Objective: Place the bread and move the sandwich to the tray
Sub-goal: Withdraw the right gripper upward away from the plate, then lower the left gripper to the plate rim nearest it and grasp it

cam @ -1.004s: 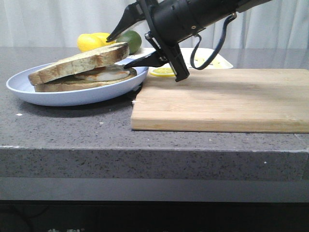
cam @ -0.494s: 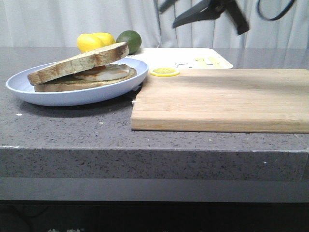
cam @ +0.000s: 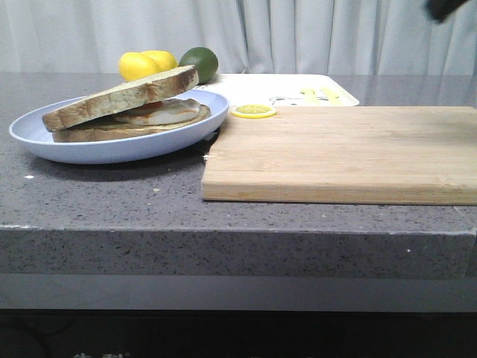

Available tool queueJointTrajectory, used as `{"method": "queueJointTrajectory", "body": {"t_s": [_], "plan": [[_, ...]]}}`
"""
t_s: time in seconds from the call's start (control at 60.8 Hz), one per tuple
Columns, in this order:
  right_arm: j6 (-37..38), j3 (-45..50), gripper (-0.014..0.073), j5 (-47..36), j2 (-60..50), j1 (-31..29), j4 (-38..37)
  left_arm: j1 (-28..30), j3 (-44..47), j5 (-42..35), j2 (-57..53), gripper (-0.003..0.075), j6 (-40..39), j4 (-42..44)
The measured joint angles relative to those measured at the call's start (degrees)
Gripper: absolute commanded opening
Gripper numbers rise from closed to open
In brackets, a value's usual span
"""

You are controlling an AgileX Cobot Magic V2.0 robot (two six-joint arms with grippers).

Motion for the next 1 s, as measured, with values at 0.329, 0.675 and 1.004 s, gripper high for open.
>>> {"method": "queueJointTrajectory", "body": {"t_s": [0.329, 0.675, 1.004], "plan": [[2.29, 19.10, -0.0058, -12.56, -21.98, -0.04, -4.92, 0.00, 0.00, 0.00, 0.00, 0.0543, 0.00, 0.00], [2.33, 44.05, -0.0058, -21.27, -52.24, -0.04, -4.92, 0.00, 0.00, -0.97, 0.00, 0.0543, 0.00, 0.00], [2.33, 54.60, -0.0058, -21.93, -68.66, -0.04, -4.92, 0.00, -4.16, 4.11, 4.73, 0.0543, 0.00, -3.57]]}}
